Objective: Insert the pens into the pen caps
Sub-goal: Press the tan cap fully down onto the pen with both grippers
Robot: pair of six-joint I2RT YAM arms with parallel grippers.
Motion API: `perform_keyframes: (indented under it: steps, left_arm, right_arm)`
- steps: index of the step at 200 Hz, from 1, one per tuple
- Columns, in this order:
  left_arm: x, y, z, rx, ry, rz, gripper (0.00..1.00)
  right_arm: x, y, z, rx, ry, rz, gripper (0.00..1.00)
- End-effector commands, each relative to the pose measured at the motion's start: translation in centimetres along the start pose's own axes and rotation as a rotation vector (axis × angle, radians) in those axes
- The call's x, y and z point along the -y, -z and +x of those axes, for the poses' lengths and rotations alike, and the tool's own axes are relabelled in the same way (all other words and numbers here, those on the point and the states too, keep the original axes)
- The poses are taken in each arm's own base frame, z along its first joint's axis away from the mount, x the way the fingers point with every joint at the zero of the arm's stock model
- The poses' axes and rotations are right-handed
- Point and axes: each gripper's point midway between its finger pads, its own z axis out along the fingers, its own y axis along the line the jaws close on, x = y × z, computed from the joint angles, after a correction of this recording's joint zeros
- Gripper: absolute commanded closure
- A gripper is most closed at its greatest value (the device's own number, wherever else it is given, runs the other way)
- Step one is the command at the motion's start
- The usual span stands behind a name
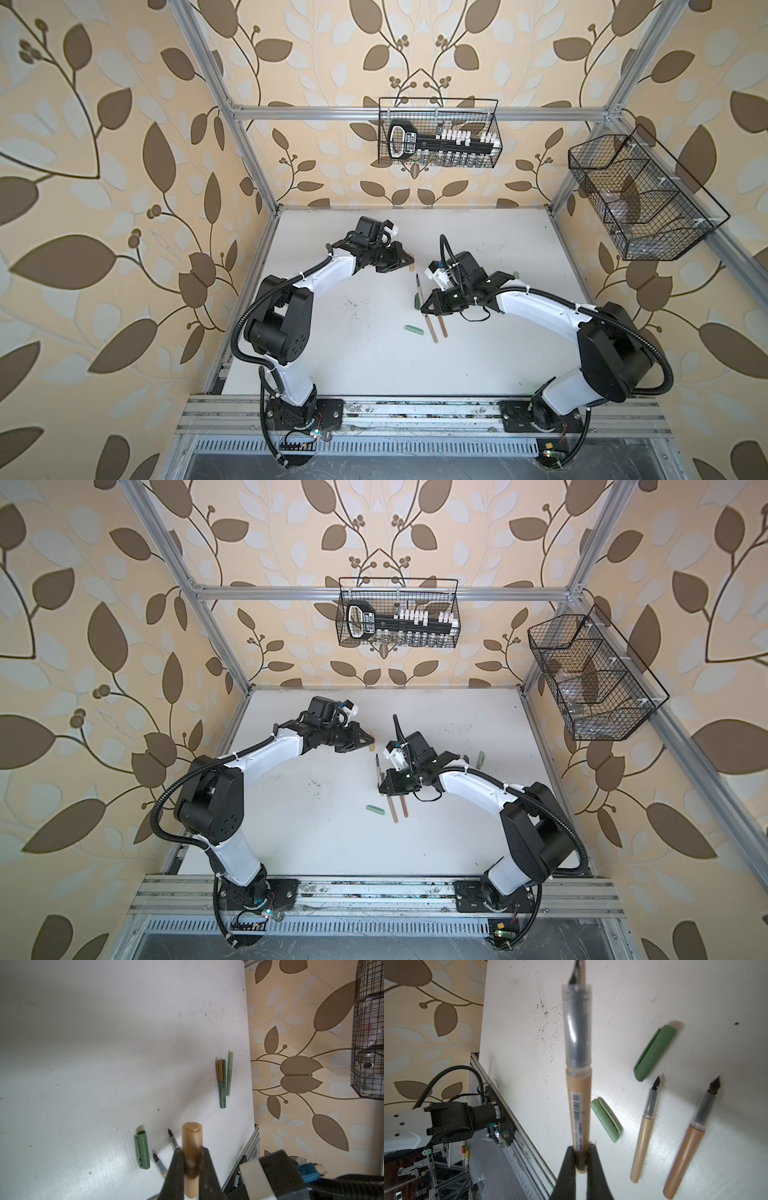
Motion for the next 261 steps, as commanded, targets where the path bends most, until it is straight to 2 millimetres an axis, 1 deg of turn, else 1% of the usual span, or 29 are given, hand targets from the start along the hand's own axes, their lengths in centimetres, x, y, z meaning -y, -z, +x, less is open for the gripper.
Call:
perform_keyframes:
  steps: [1, 43, 69, 157, 216, 261]
  left_arm:
    - [1.8, 1.1, -0.5, 0.025, -0.064, 0.049, 0.94]
    - [1.8, 1.0, -0.4, 0.027, -0.070, 0.054, 0.94]
    - [1.7, 1.0, -0.4, 0.030, -0.068, 0.057, 0.94]
    - [1.8, 1.1, -0.1, 0.027, -0.075, 0.063, 0.94]
    - [1.6, 1.3, 0.6, 0.014, -0.093, 0.064, 0.94]
    - [1.2, 1.6, 1.1, 0.017, -0.116, 0.049, 0.94]
  right_arm:
    - [-1.0, -0.3, -1.1, 0.016, 0.016, -0.019, 0.98]
    - [-1.9, -0.8, -1.9, 0.017, 0.024, -0.053, 0.98]
    - [-2.1, -0.9, -2.5, 0.024, 0.021, -0.059, 0.97]
    - [-1.5, -1.6, -3.1, 0.016, -0.004, -0.050, 0.97]
    - [-1.2, -1.2, -4.3, 0.041, -0.021, -0.051, 0.97]
    - [-1.4, -1.0, -5.6, 0.067, -0.038, -0.071, 0.97]
